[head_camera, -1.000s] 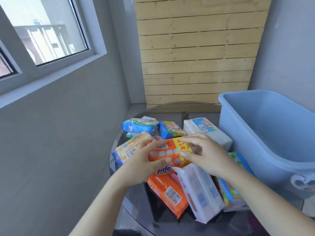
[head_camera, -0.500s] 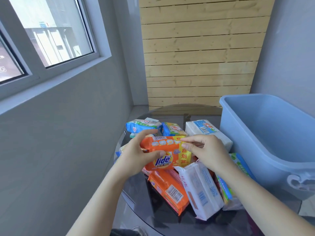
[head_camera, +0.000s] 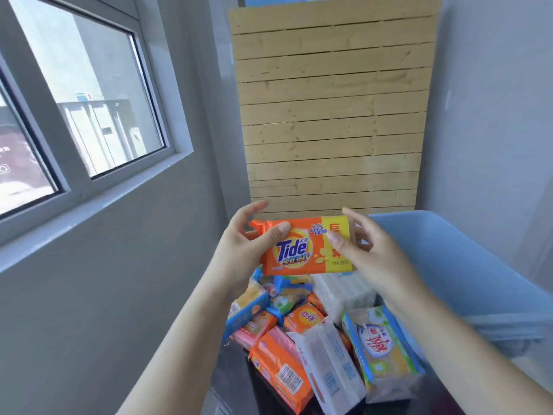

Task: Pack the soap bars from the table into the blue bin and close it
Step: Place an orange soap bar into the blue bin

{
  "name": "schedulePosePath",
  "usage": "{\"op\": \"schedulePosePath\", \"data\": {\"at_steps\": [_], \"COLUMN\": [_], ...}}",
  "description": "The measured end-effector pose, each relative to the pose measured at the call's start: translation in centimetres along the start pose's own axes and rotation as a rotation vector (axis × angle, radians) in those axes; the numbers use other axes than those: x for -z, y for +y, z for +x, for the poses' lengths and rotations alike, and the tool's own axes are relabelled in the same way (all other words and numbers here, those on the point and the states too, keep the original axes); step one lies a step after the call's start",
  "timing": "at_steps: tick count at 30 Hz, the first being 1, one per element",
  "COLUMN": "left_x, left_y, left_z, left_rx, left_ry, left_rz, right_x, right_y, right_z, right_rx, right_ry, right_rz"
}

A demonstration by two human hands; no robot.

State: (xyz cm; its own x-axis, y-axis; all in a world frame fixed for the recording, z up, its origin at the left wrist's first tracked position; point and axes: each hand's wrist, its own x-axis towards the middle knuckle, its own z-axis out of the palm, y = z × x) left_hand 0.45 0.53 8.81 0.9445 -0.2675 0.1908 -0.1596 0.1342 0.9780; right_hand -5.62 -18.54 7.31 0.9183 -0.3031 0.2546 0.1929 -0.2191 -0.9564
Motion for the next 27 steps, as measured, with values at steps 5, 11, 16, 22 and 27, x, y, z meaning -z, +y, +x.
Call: {"op": "schedulePosePath", "data": {"at_steps": [5,11,16,22,27], "left_x": [-6.4,-13.8,-16.7,-18.1,-18.5], "left_y": [0.0,-2.7,-4.3,-7.3,-10.3], "left_z": [2.4,4.5,5.5,6.9,7.3], "left_rx": [0.084,0.206,0.152,0.161,0.203], "left_ry": [-0.063,-0.138,-0.203,-0.143,-0.093], "left_rz": [-0.116,-0.124,0.140,0.261,0.302], "right_x": [6.0,12.8,16.4,18.0,16.7], "right_y": [-2.1,-1.0,0.2,1.6,4.2], "right_z": [2.2,5.1,7.5,10.7,12.9], "right_rx": [-0.184,-0.228,-0.265,-0.329,-0.445], "right_ry": [0.062,0.055,0.012,-0.215,-0.434], "right_rz": [0.086,0.070,-0.068,-0.307,-0.418]}}
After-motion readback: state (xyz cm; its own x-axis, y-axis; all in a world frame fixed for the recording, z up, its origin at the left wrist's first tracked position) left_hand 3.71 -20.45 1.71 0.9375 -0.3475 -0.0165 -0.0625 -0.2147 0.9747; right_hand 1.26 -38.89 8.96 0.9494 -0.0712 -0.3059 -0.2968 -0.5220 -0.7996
